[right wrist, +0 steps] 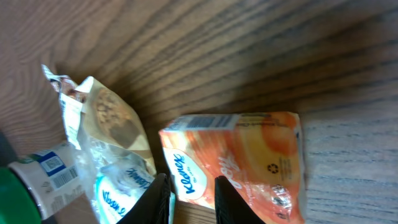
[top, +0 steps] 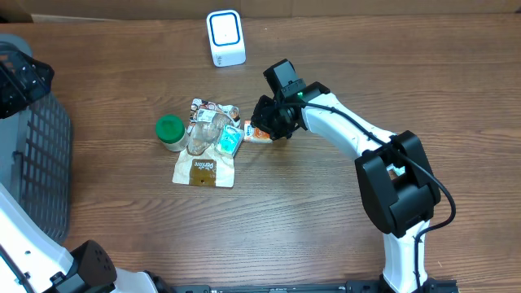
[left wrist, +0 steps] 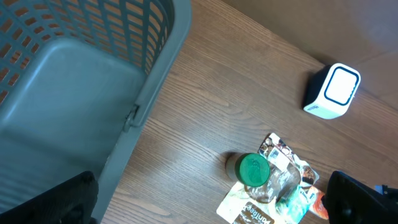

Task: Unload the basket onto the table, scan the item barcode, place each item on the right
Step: 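Return the right gripper to the pile and grasp the orange Kleenex box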

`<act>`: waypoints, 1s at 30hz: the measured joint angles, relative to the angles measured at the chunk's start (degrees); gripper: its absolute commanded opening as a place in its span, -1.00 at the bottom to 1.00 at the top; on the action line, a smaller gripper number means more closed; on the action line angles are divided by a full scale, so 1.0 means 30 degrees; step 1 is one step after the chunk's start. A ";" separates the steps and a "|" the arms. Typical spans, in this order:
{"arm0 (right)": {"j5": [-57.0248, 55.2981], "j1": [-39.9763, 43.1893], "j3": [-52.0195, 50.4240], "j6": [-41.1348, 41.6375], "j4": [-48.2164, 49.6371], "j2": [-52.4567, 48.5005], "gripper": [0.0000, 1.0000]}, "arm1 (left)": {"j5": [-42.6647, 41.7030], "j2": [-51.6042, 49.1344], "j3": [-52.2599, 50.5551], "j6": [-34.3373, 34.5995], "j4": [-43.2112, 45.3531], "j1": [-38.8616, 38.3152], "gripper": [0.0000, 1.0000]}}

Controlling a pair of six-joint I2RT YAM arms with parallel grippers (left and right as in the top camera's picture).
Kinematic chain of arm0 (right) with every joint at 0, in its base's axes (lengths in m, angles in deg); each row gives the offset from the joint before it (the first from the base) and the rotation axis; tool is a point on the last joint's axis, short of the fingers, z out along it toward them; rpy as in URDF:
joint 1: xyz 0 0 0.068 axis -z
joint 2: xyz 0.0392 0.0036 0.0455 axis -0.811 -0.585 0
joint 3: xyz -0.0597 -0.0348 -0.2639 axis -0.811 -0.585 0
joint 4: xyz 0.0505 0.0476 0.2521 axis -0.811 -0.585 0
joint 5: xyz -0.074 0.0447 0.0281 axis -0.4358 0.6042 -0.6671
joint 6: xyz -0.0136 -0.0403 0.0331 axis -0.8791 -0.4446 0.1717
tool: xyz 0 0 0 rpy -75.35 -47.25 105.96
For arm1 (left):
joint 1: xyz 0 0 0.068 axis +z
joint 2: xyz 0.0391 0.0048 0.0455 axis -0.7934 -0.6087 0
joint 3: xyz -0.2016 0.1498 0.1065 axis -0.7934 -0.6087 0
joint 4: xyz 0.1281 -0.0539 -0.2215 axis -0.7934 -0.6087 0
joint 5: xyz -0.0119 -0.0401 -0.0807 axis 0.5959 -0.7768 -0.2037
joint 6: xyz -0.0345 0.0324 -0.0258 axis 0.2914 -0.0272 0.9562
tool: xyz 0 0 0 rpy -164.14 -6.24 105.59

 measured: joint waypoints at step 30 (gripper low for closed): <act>-0.3053 0.3257 0.5617 -1.9074 -0.6878 -0.0809 -0.75 | 0.0000 0.0000 0.0000 0.0000 -0.0007 0.0000 0.99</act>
